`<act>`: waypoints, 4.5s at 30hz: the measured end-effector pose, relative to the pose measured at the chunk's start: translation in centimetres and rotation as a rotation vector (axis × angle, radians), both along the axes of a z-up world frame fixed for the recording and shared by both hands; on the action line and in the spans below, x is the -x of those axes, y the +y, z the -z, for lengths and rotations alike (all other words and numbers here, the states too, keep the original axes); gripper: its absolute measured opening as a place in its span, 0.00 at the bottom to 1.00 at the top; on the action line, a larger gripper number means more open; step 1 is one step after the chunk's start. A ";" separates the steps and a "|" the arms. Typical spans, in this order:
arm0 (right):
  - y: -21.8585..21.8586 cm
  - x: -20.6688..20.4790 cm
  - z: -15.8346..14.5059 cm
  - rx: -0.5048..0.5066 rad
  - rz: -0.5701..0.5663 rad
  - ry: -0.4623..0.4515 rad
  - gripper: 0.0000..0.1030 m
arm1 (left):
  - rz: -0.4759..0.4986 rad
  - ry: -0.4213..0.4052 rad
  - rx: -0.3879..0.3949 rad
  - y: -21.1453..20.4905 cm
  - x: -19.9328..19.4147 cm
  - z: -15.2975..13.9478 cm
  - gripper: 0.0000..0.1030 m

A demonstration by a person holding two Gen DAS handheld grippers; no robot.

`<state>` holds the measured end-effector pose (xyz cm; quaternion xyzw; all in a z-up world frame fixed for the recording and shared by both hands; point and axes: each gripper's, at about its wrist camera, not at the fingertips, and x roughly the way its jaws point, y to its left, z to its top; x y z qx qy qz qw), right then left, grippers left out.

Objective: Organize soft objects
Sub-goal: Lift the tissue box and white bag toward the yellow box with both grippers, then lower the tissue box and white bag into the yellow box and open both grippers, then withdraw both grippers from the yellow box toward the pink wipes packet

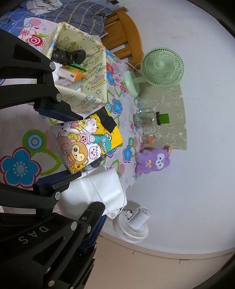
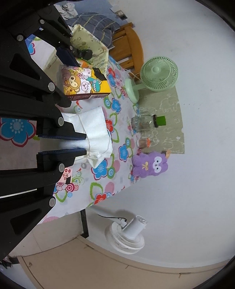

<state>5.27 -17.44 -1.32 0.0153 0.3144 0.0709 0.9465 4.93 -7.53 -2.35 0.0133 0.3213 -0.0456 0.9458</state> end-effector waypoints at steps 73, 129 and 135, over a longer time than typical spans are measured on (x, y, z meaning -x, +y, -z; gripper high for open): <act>20.6 -9.2 6.5 -0.007 -0.258 0.212 0.12 | -0.121 0.231 -0.061 18.7 -7.1 6.3 0.58; 14.2 -2.5 -1.8 -0.010 -0.184 -0.014 0.93 | -0.118 0.002 -0.024 14.2 -1.7 -1.2 0.97; 12.3 -1.2 -2.8 -0.008 -0.165 -0.053 0.98 | -0.103 -0.029 -0.023 12.7 -0.6 -2.2 1.00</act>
